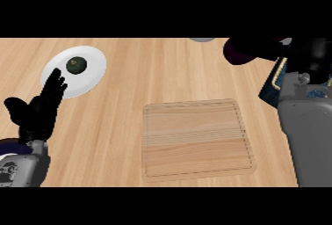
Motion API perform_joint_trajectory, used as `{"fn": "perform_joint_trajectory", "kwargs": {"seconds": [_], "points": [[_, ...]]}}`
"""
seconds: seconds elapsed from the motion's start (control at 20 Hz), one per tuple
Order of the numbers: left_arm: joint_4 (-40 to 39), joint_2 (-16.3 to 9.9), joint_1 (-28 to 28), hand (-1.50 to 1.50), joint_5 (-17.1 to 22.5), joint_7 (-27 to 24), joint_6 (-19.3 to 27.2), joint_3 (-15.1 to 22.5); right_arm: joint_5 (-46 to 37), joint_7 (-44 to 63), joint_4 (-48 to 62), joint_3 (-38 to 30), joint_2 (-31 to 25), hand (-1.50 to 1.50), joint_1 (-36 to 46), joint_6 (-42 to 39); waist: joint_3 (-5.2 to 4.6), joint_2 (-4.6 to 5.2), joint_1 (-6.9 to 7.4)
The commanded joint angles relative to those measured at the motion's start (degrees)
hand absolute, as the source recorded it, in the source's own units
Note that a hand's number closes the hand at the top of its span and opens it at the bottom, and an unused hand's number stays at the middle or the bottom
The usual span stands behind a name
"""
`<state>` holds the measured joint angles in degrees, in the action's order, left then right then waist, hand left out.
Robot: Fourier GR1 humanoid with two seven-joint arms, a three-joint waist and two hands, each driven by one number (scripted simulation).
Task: Pick the eggplant from the cutting board and place it in the basket
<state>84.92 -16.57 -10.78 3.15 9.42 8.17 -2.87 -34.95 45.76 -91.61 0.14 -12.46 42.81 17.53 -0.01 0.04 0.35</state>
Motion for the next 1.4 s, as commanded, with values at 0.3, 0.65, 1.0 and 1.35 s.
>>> {"fn": "perform_joint_trajectory", "kwargs": {"seconds": [0.3, 0.65, 1.0, 1.35], "points": [[-3.4, -0.3, 0.4, 0.00, 0.3, -4.6, -2.6, -2.5, 1.3, -7.2, 19.2, -6.7, -8.3, 1.50, 9.2, -5.5, -0.01, 0.07, 0.16], [-3.1, 0.6, -0.6, 0.00, -0.8, -2.9, -2.0, -2.3, 2.7, -16.6, 32.2, -10.9, -10.4, 1.50, 8.1, -3.2, 0.02, 0.11, 0.13], [3.8, 2.0, -0.1, 0.00, -1.1, 3.8, -1.2, -0.7, 3.2, -23.8, 44.2, -14.4, -15.2, 1.50, 10.3, -3.0, 0.04, 0.05, 0.37], [2.7, 2.2, 1.3, 0.00, -1.9, 1.0, -1.5, -2.1, 8.6, -32.3, 52.2, -19.3, -16.9, 1.50, 11.2, -4.2, 0.04, 0.10, 0.29]]}}
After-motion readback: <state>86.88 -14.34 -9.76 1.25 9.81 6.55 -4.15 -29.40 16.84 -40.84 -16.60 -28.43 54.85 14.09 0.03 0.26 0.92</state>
